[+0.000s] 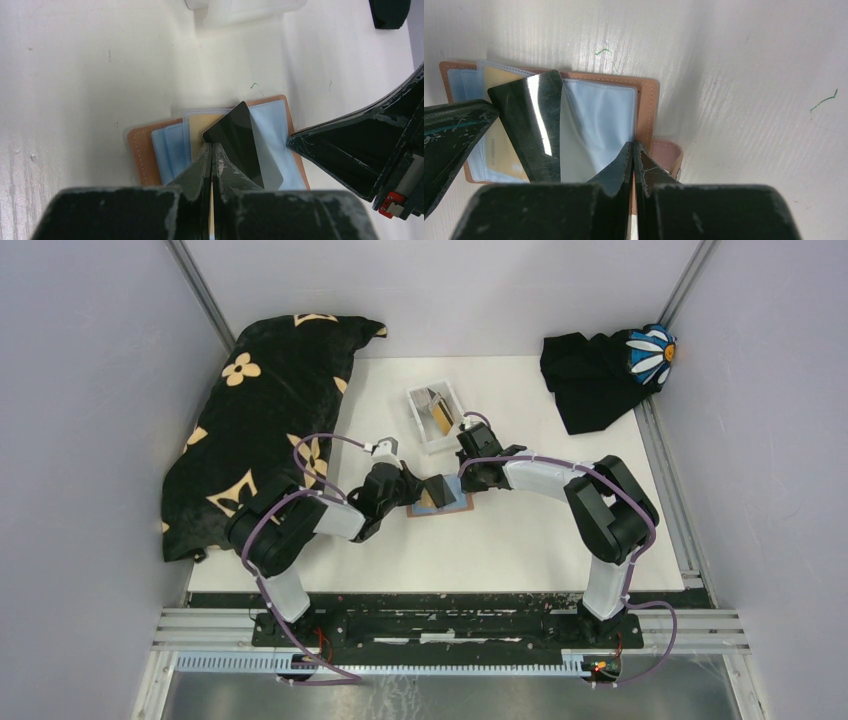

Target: Put the credit cards into the card holder

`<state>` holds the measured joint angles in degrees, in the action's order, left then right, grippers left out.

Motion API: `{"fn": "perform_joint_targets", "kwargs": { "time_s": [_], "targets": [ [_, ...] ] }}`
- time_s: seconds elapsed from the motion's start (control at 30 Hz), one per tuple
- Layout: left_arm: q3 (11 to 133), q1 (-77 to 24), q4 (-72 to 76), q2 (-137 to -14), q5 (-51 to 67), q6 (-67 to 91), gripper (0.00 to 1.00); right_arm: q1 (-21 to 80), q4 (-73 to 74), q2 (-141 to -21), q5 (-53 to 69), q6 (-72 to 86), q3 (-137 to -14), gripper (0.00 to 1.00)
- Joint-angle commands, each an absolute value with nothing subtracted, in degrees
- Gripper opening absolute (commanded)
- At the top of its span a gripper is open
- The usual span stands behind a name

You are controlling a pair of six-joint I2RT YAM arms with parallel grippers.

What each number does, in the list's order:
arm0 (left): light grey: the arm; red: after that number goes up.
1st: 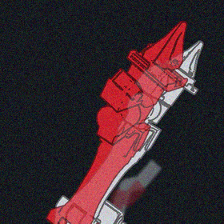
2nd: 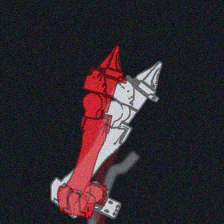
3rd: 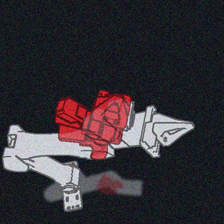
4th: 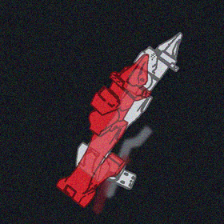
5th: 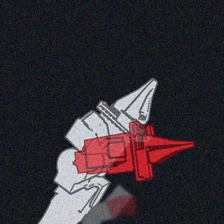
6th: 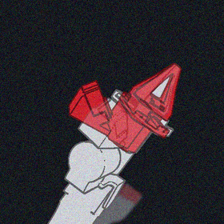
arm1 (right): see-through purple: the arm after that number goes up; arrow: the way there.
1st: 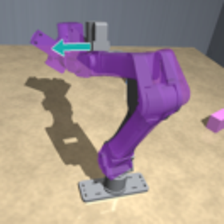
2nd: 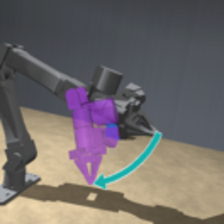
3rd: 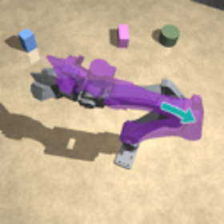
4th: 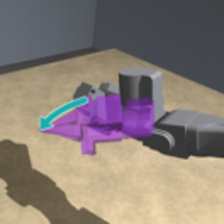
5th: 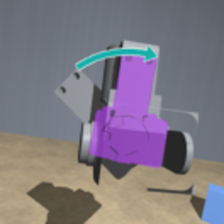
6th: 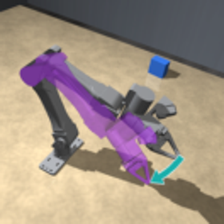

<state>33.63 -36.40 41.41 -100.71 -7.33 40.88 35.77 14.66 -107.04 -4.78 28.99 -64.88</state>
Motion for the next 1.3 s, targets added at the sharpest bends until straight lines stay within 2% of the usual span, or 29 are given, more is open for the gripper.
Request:
{"fn": "perform_joint_targets", "kwargs": {
  "time_s": [0.0, 1.07, 1.13, 1.2, 1.27],
  "targets": [
    [36.40, -36.12, 39.04, -98.23, -4.56, 37.97, 0.03, 36.48, 13.36, -113.16, -3.34, 28.75, -62.04, 0.05],
    [40.30, -36.03, 24.81, -93.80, -4.72, 36.30, 0.03, 36.48, 13.11, -112.72, -3.58, 28.59, -62.09, 0.07],
    [40.02, -35.88, 24.41, -93.62, -4.92, 36.32, 0.12, 36.52, 12.98, -112.74, -3.45, 28.56, -62.04, 0.07],
    [39.99, -35.87, 23.91, -93.73, -4.72, 36.59, 0.32, 36.55, 12.80, -112.81, -3.36, 28.65, -61.92, 0.07],
    [40.06, -35.91, 23.81, -93.96, -4.19, 36.80, 0.37, 36.52, 12.62, -112.85, -3.26, 28.74, -61.73, 0.08]
  ]
}}
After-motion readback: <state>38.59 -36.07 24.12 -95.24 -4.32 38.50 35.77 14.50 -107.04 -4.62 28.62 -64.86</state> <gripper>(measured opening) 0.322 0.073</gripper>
